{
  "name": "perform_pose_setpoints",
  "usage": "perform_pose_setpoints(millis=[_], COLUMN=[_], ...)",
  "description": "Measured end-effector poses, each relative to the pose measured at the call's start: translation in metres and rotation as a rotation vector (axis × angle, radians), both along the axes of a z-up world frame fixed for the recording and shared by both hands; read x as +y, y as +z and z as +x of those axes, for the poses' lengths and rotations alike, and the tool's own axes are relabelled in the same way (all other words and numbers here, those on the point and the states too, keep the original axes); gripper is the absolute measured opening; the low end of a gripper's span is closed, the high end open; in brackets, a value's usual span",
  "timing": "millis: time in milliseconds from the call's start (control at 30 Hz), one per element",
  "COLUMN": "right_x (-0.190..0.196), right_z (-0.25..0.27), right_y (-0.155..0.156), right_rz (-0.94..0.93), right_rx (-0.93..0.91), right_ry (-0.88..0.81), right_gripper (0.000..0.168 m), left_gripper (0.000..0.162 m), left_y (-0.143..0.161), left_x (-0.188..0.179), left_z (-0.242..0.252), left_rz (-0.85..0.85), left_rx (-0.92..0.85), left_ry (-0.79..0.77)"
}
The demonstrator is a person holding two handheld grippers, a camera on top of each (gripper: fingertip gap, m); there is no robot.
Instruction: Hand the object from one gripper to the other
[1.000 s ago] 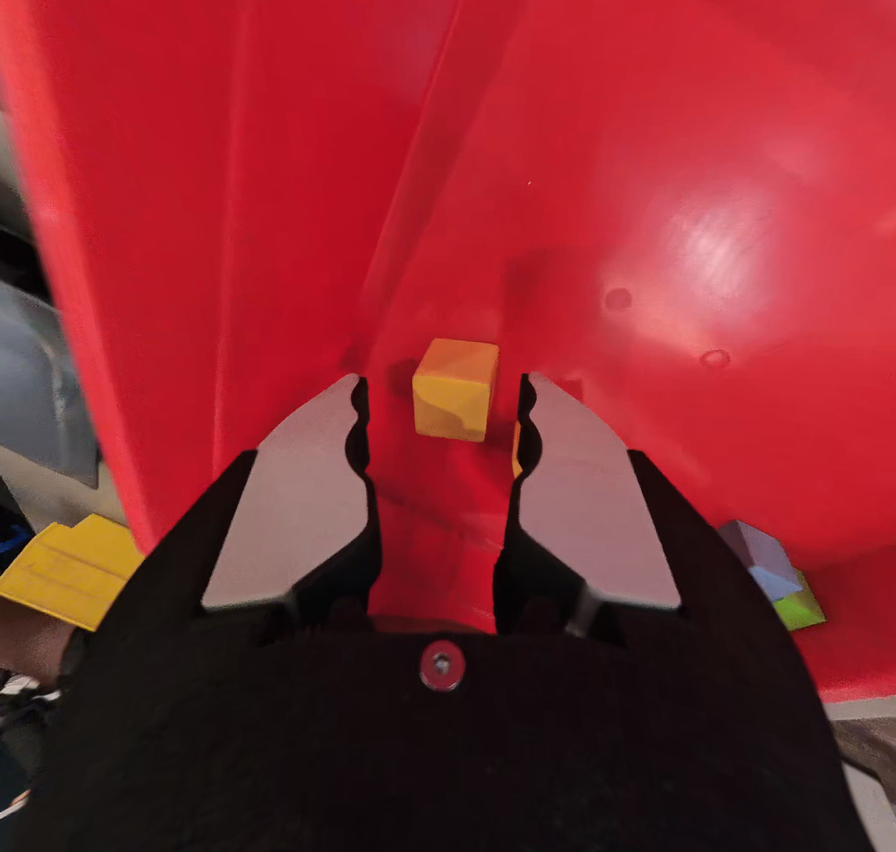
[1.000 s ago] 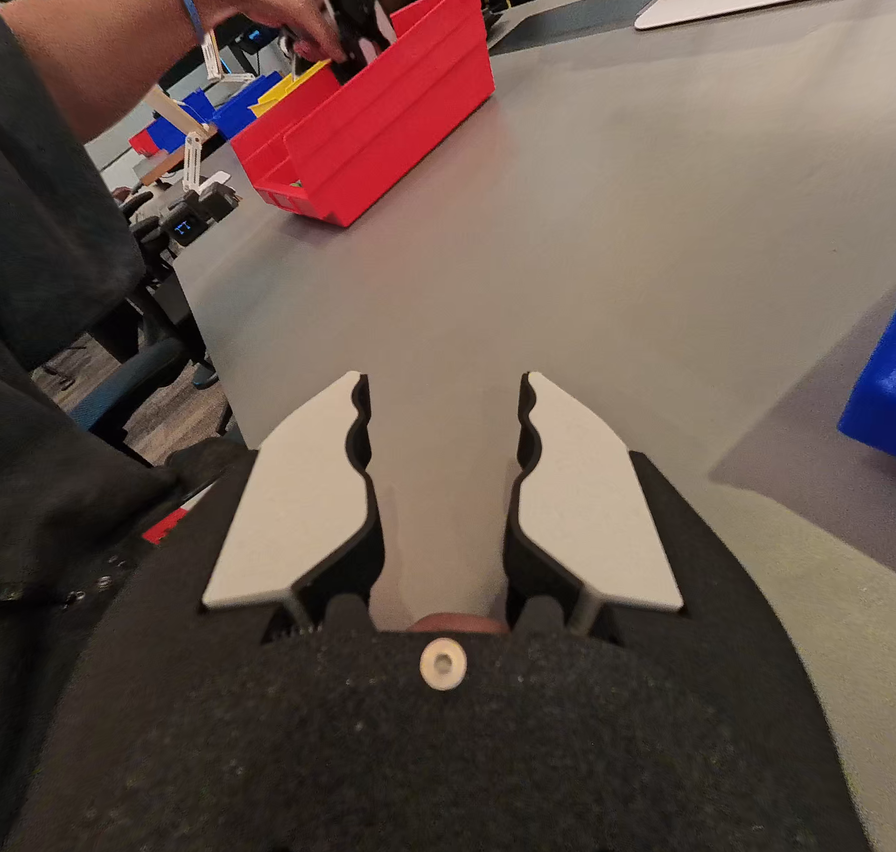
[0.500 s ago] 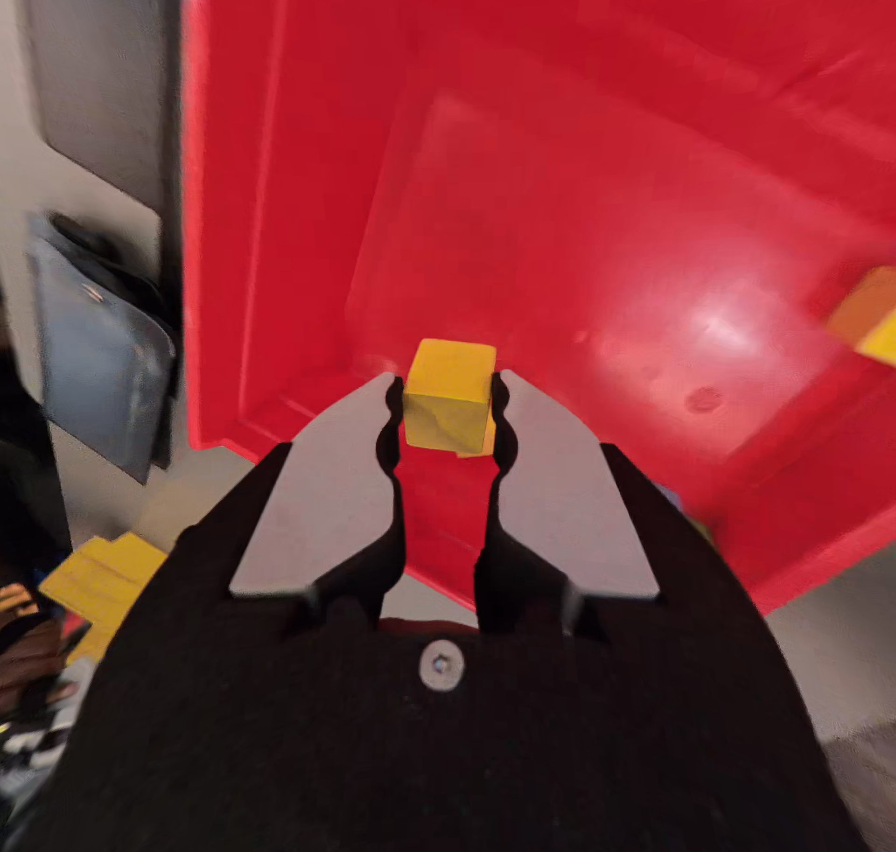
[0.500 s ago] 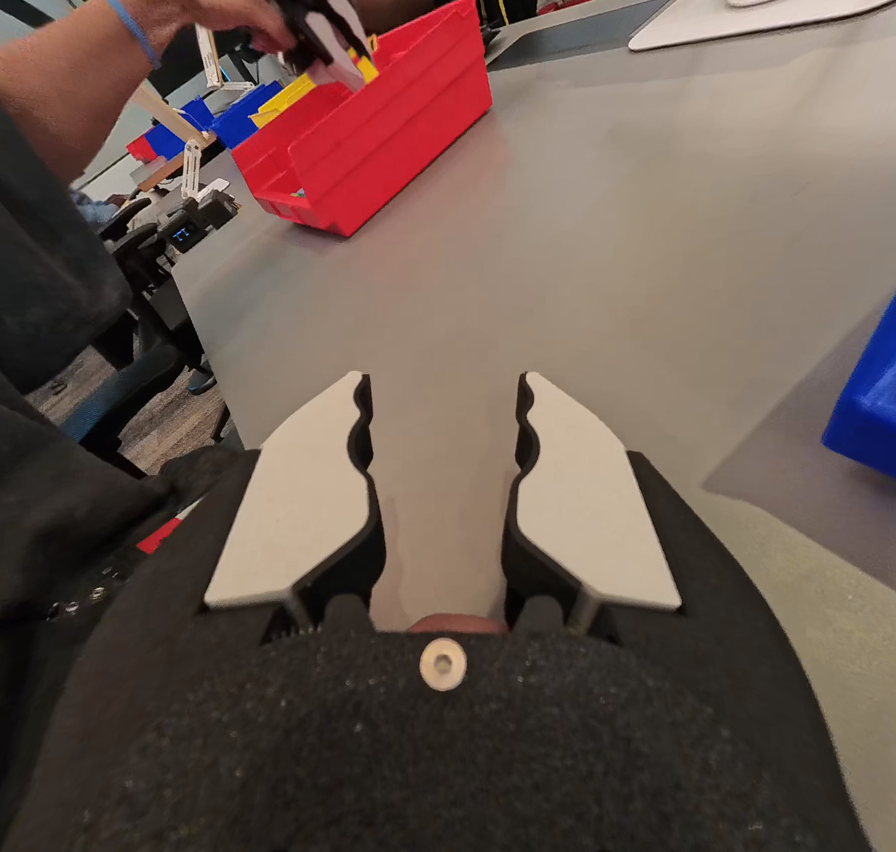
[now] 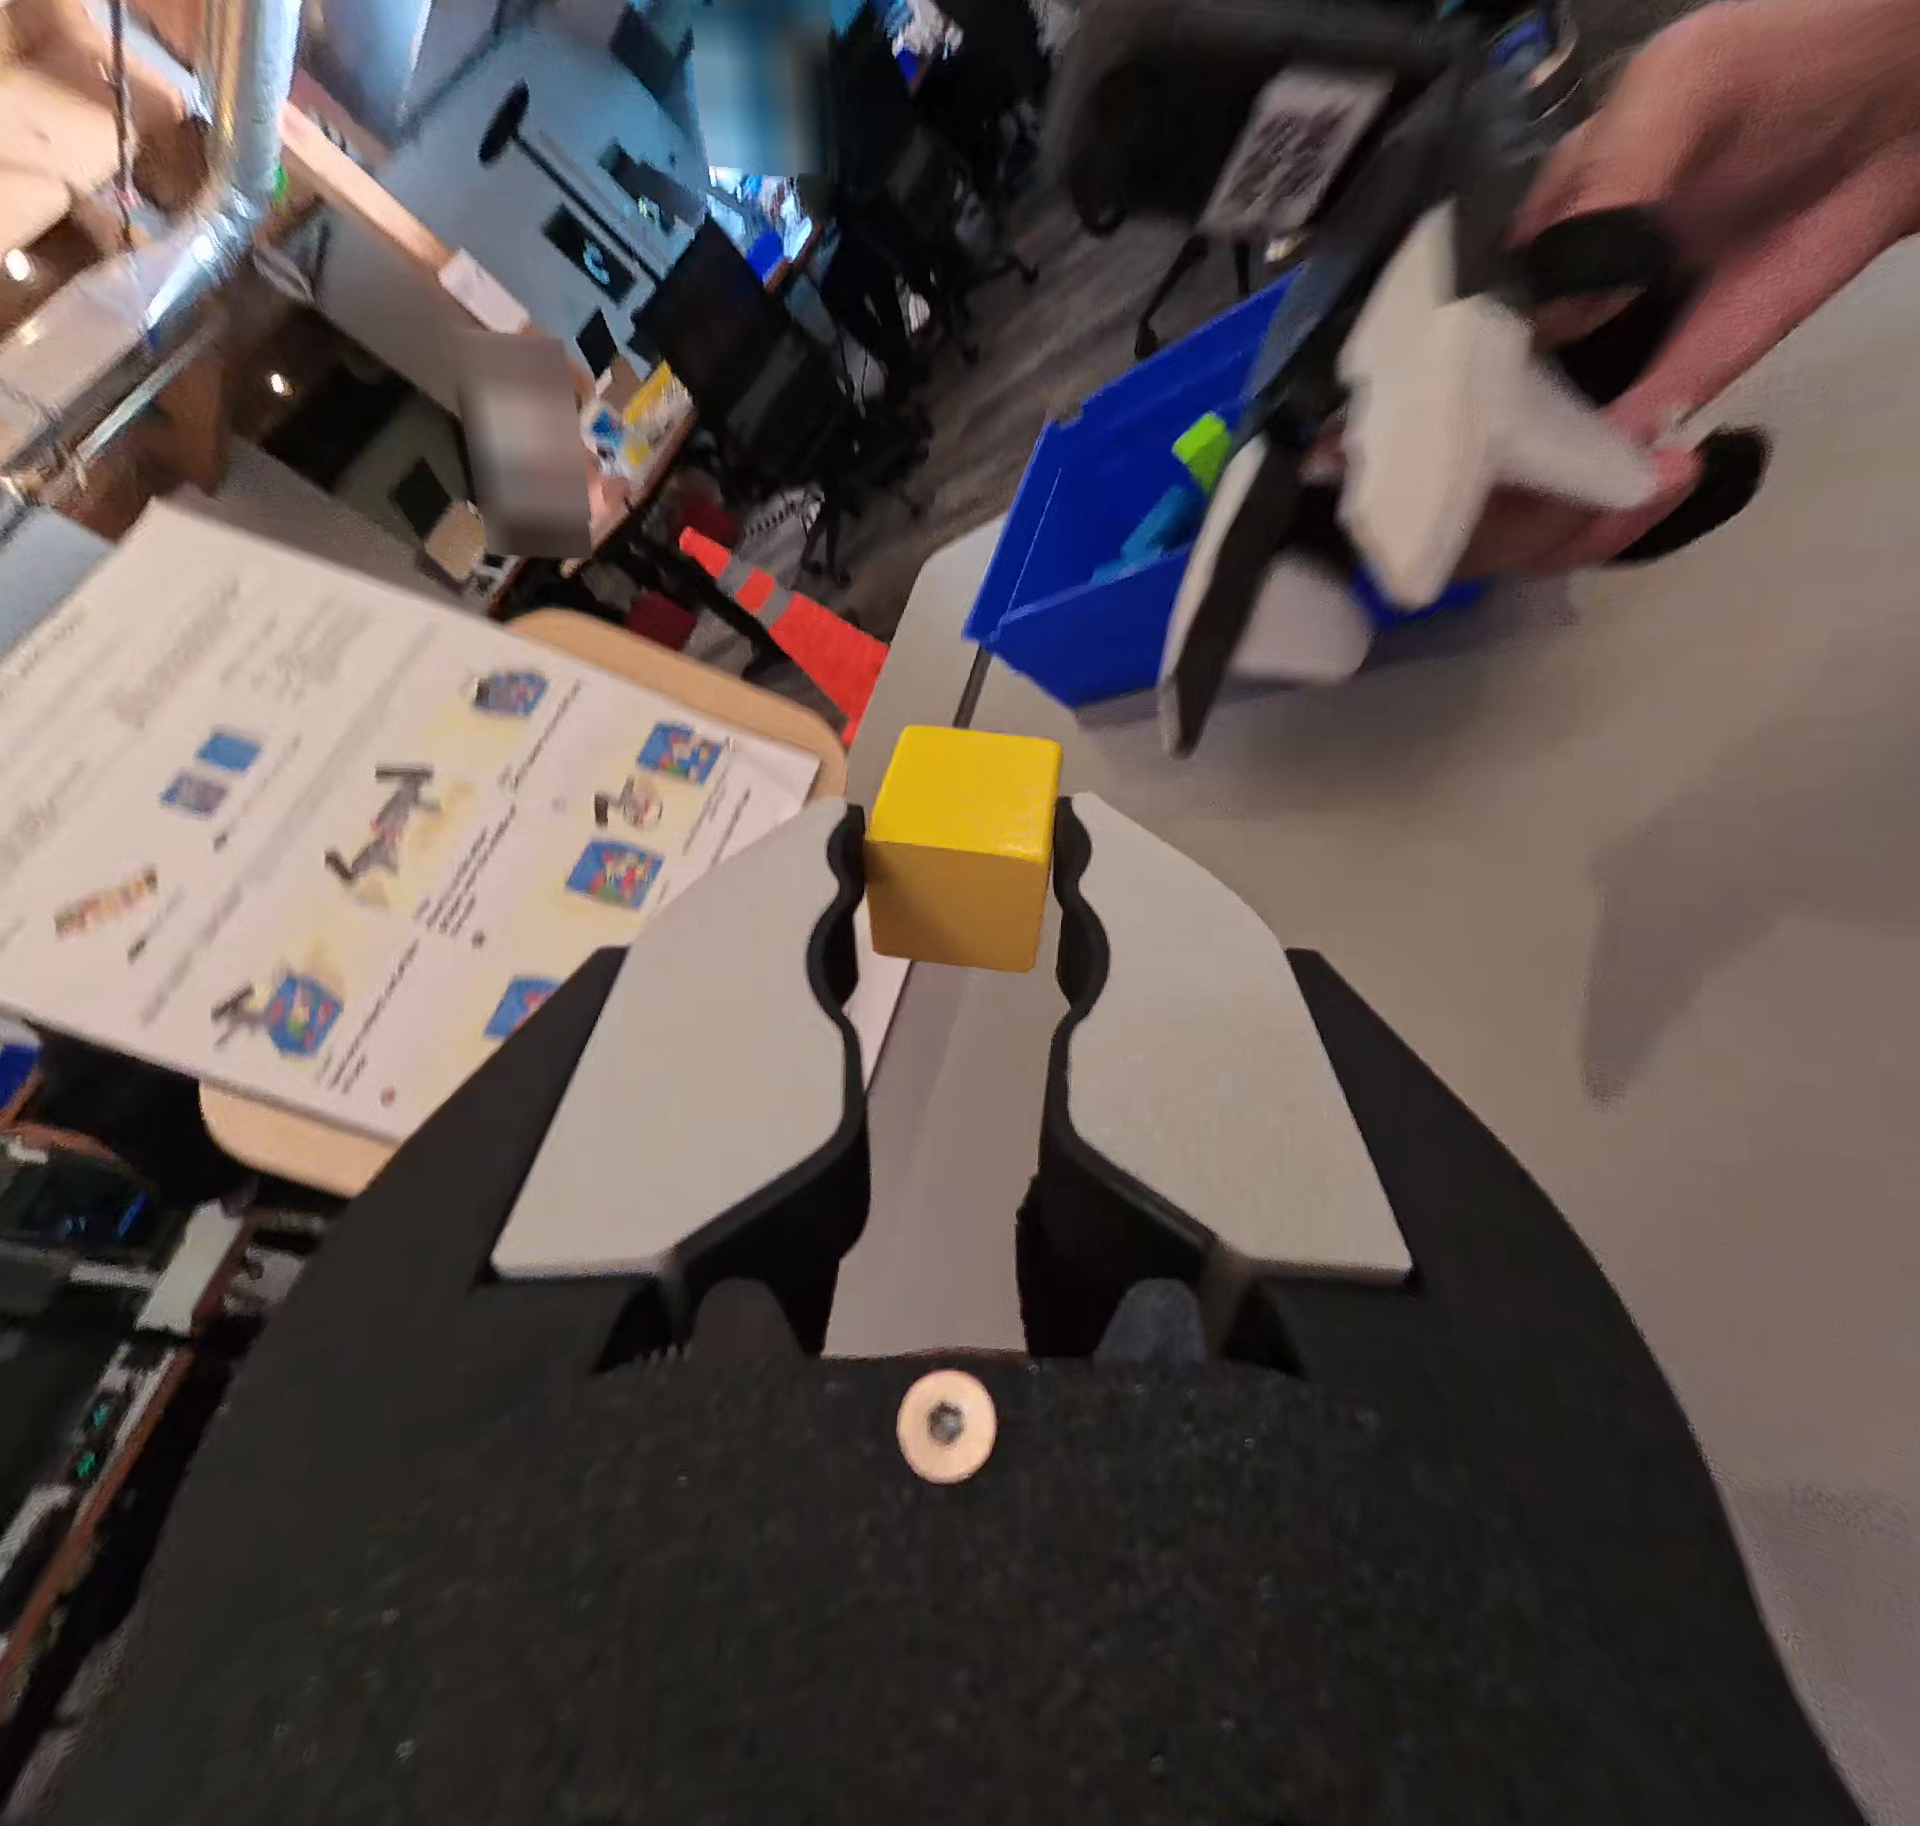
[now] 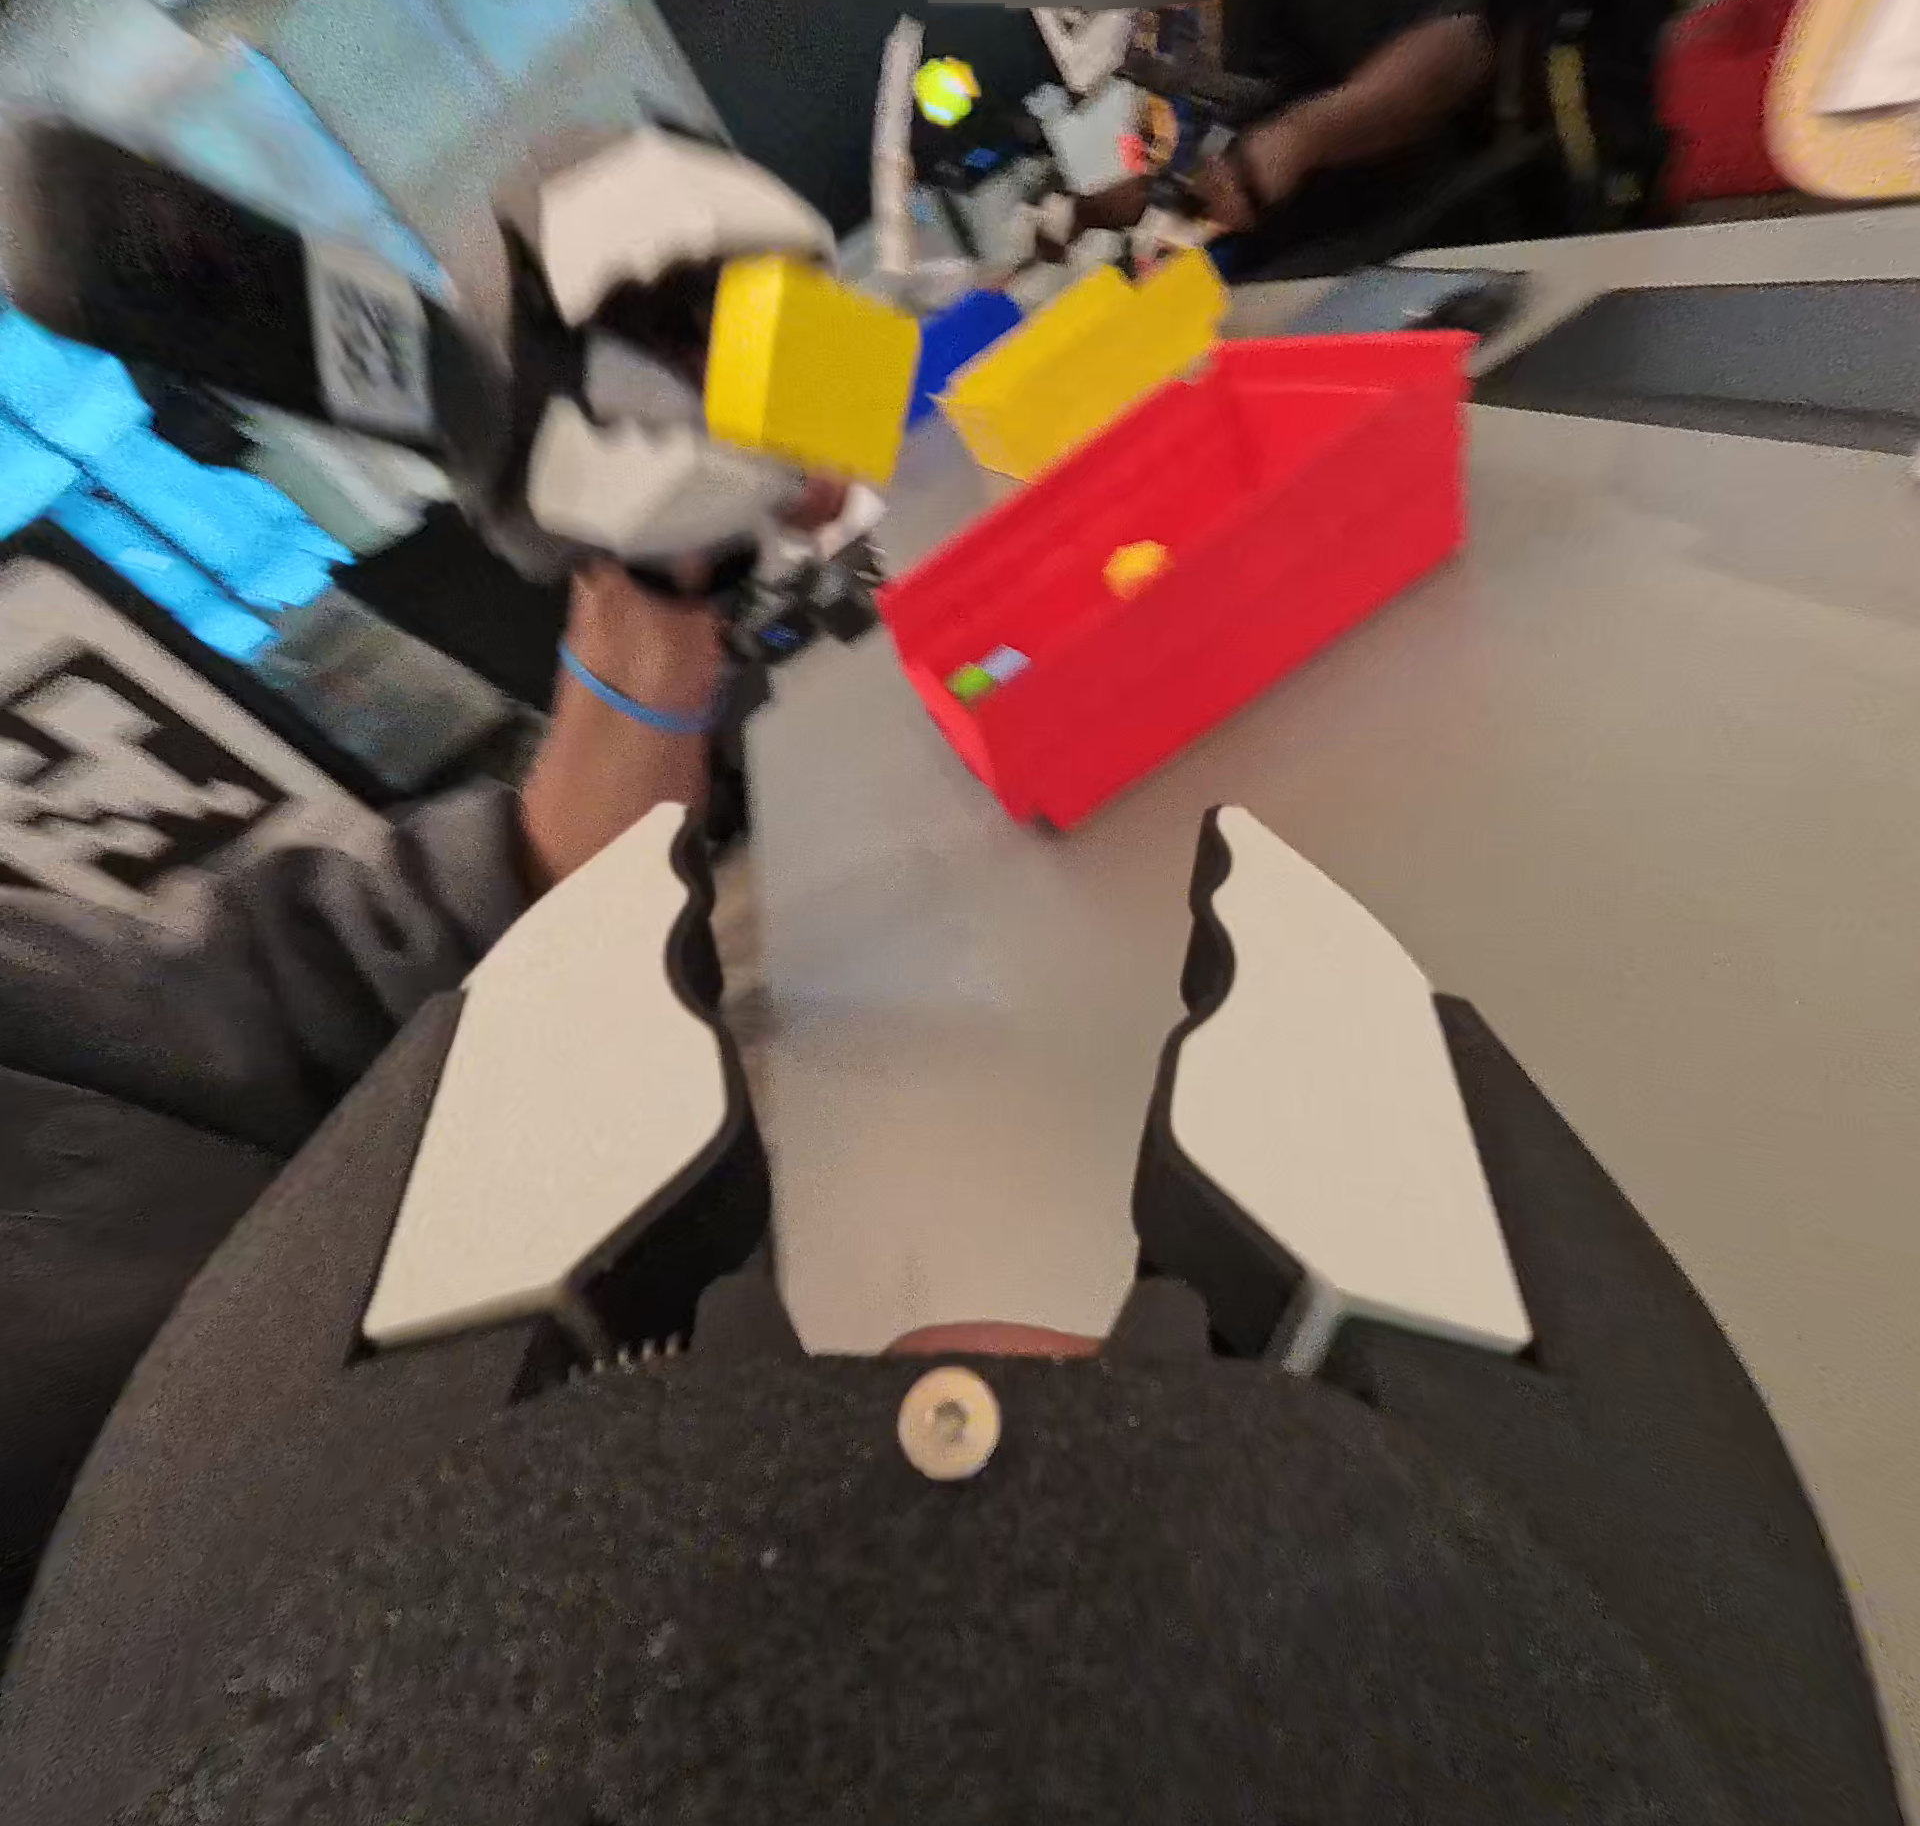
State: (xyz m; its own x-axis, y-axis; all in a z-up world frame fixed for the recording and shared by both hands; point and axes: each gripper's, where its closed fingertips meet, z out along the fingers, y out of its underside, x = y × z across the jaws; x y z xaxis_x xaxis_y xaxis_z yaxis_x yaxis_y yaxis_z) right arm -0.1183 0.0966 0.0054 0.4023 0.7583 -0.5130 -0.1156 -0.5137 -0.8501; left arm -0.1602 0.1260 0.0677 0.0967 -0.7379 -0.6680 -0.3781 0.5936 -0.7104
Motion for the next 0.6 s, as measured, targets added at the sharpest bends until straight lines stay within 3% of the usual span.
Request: perform_pose_setpoints(millis=[100,267,367,433,600], right_x=[0.005,-0.004,-0.005,-0.009,-0.003], right_z=[-0.016,-0.023,-0.027,-0.028,-0.022], right_y=[0.033,0.035,0.033,0.032,0.022], right_rz=[-0.080,-0.106,-0.131,-0.118,-0.148], right_rx=[0.212,0.342,0.373,0.360,0.310], right_ry=[0.135,0.248,0.282,0.316,0.267], right_gripper=[0.087,0.074,0.064,0.036,0.035], left_gripper=[0.034,0.034,0.034,0.034,0.034], left_y=[0.000,-0.017,-0.026,-0.034,-0.041], left_x=[-0.022,-0.034,-0.040,-0.038,-0.035], left_z=[0.018,0.028,0.038,0.043,0.049], left_rz=[0.040,0.036,0.000,0.012,-0.028], left_rx=[-0.018,0.008,0.006,0.019,0.007], left_ry=[-0.030,-0.064,-0.102,-0.100,-0.072])
